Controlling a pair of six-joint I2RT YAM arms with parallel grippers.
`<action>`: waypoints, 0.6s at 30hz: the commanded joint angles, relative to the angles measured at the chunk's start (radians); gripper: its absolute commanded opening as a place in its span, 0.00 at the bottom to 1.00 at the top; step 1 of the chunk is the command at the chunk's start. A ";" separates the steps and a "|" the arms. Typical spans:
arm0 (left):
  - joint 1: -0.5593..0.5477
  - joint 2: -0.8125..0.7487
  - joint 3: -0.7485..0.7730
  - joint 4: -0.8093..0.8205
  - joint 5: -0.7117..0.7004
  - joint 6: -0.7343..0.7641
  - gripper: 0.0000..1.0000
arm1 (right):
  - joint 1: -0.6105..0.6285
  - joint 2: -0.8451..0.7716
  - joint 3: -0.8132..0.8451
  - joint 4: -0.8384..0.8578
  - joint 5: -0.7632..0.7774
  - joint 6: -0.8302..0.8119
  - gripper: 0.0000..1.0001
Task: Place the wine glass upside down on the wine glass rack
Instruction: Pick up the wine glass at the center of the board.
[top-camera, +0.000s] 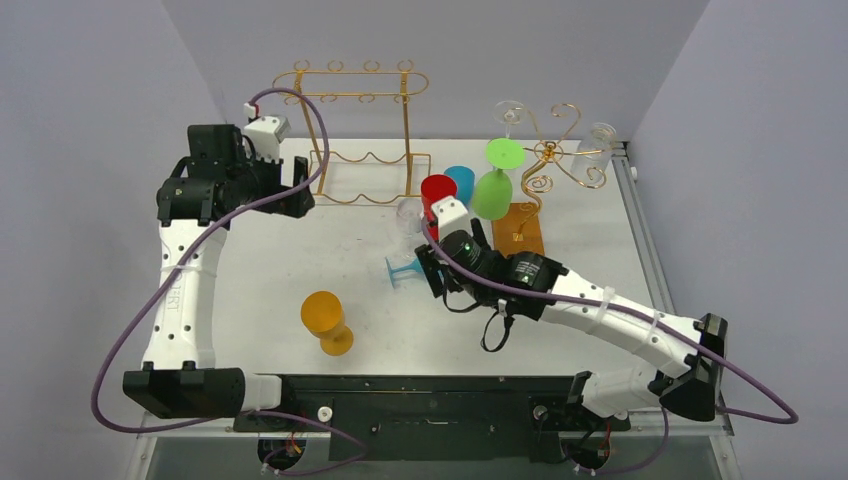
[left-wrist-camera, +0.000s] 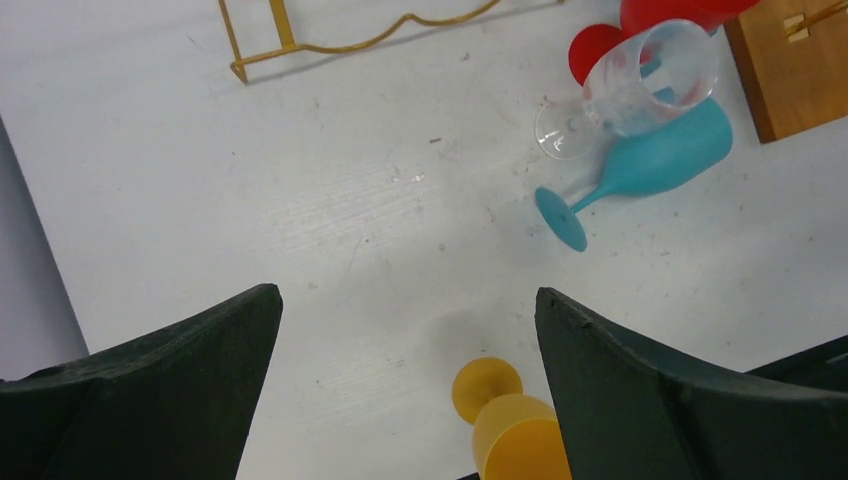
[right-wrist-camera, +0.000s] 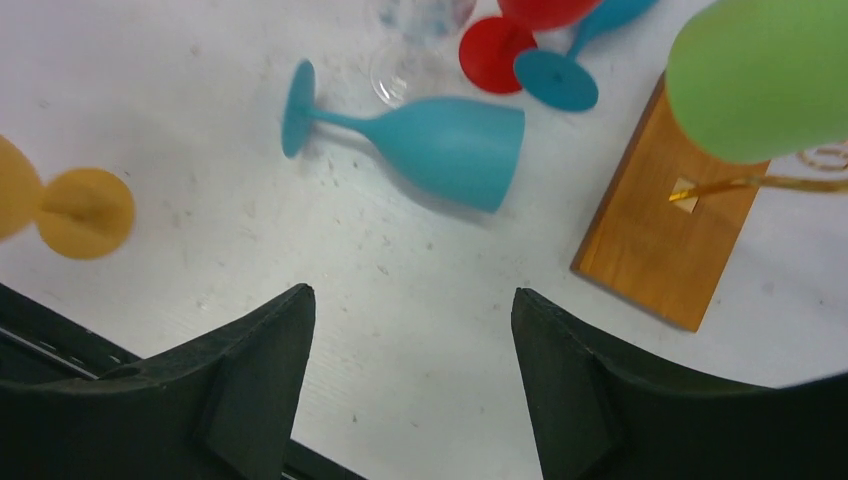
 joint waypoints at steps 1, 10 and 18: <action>-0.001 -0.060 -0.107 -0.024 0.009 0.036 0.96 | 0.003 -0.048 -0.150 0.147 0.016 0.050 0.66; 0.000 -0.095 -0.209 -0.014 0.011 0.062 0.96 | -0.051 0.159 0.005 0.261 -0.014 -0.022 0.61; 0.001 -0.123 -0.205 -0.026 -0.019 0.067 0.96 | -0.186 0.395 0.375 0.169 -0.193 -0.063 0.48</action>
